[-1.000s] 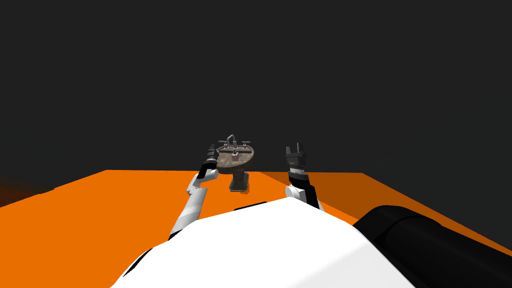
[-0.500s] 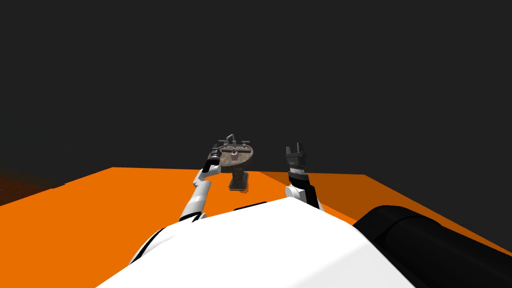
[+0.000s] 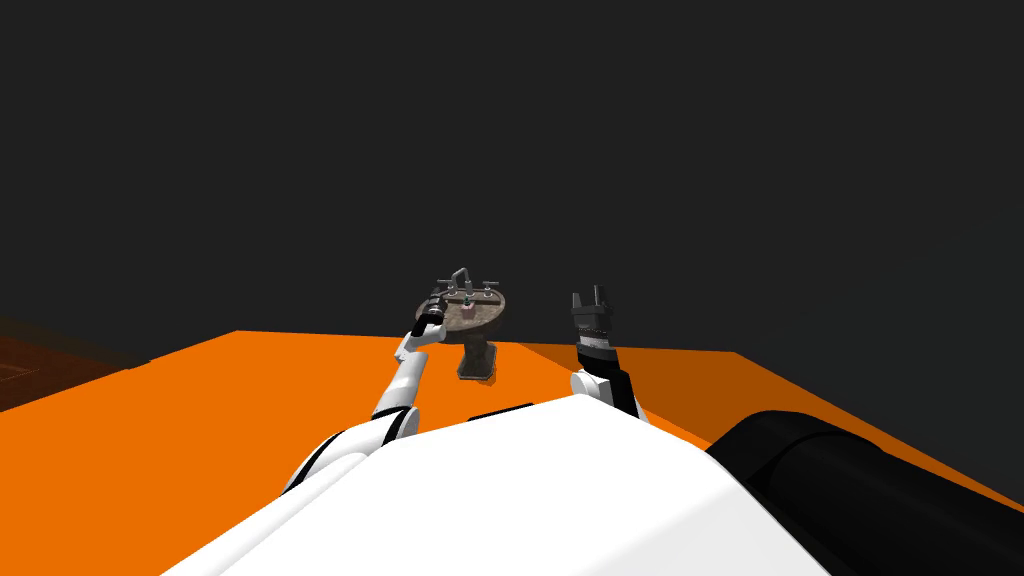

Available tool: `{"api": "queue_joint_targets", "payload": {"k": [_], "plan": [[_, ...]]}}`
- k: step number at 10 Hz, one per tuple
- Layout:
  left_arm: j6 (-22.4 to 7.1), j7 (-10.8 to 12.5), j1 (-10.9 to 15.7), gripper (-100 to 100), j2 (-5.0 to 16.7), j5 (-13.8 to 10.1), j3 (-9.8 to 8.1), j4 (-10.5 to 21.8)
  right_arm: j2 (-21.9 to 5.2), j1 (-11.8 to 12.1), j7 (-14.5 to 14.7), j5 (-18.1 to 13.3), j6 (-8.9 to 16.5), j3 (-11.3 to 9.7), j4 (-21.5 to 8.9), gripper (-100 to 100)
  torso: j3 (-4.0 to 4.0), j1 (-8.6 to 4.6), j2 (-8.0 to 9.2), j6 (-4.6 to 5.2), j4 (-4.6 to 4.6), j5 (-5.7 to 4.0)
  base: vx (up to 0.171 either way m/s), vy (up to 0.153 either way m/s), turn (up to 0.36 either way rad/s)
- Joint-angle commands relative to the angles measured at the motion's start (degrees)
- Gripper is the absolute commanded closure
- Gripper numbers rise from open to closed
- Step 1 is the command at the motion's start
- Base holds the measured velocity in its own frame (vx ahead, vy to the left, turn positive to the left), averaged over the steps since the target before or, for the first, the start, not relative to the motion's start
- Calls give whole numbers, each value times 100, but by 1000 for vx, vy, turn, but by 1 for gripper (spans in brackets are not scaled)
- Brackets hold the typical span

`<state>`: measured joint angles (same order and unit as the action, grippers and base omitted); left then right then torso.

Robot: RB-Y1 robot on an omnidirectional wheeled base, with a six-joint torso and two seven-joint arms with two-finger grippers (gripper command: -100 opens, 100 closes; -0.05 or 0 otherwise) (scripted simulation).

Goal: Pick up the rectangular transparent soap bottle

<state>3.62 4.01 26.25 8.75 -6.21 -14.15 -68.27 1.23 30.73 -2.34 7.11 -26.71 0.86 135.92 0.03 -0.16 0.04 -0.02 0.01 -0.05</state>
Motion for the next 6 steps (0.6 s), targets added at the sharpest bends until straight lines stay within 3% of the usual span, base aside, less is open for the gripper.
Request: {"api": "queue_joint_targets", "payload": {"k": [1, 2, 3, 6], "plan": [[-53, 3, 125, -100, -7, -3, -21, 229, 0, 0, 0, 0, 0, 0, 0, 0, 0, 0, 0, 0, 0, 0, -22, -38, 22], [-153, 18, 333, -100, -12, -16, -46, 445, 0, 0, 0, 0, 0, 0, 0, 0, 0, 2, 1, 0, 0, 0, -24, -44, 38], [-153, 18, 333, -100, -12, -16, -46, 510, 0, 0, 0, 0, 0, 0, 0, 0, 1, 0, 1, 0, 1, 0, -14, -36, 22], [-341, 56, 717, -100, -22, -41, -85, 1009, 0, 0, 0, 0, 0, 0, 0, 0, -1, 3, -2, 0, -1, 0, -14, -37, 35]]}}
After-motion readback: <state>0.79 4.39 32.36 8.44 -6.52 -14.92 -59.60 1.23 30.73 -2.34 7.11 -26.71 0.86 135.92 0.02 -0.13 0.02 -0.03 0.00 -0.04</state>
